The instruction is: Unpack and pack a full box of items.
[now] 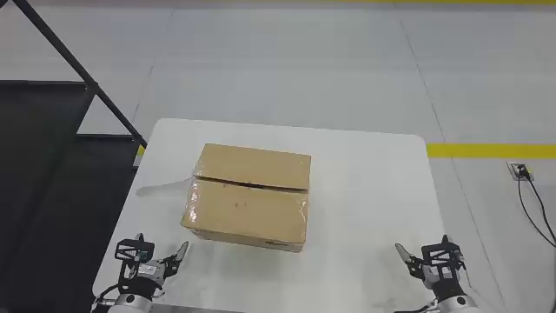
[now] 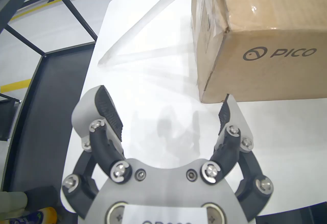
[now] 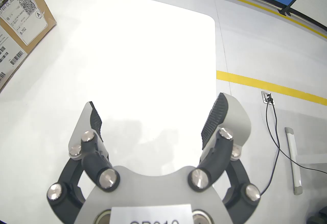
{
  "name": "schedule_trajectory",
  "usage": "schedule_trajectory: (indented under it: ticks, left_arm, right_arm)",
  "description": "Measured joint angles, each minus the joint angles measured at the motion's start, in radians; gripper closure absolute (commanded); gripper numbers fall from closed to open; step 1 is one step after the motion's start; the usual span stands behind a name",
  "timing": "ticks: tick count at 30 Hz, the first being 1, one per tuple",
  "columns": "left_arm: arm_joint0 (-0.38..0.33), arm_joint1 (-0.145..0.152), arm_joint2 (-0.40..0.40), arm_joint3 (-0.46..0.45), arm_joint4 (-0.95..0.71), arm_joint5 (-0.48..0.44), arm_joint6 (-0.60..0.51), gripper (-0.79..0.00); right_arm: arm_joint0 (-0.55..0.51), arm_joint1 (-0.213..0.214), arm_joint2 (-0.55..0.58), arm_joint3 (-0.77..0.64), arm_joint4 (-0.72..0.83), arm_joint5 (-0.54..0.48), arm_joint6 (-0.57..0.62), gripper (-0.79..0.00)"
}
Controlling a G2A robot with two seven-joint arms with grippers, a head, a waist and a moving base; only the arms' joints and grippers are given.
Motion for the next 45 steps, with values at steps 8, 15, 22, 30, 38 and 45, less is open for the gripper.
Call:
schedule_trajectory:
  ticks: [8, 15, 22, 30, 38, 45]
  left_arm:
    - [0.0, 0.0, 0.0, 0.0, 0.0, 0.0, 0.0, -0.785]
    - [0.0, 0.0, 0.0, 0.0, 0.0, 0.0, 0.0, -0.785]
    - [0.0, 0.001, -0.006, -0.001, -0.003, -0.019, 0.02, -0.785]
    - [-0.028, -0.001, -0.099, 0.017, -0.212, -0.105, 0.089, -0.785]
    - [-0.117, -0.011, -0.109, 0.104, -0.29, -0.049, 0.169, -0.785]
    - [-0.116, -0.011, -0.109, 0.103, -0.291, -0.051, 0.165, -0.785]
  right_arm:
    - [0.0, 0.0, 0.0, 0.0, 0.0, 0.0, 0.0, -0.785]
    - [0.0, 0.0, 0.0, 0.0, 0.0, 0.0, 0.0, -0.785]
    - [0.003, -0.001, -0.006, -0.008, -0.008, -0.006, -0.013, -0.785]
    - [0.04, -0.016, -0.069, -0.085, -0.002, 0.074, 0.048, -0.785]
    - [0.076, -0.03, -0.119, -0.121, 0.033, 0.186, 0.126, -0.785]
    - [0.075, -0.031, -0.119, -0.121, 0.04, 0.175, 0.119, -0.785]
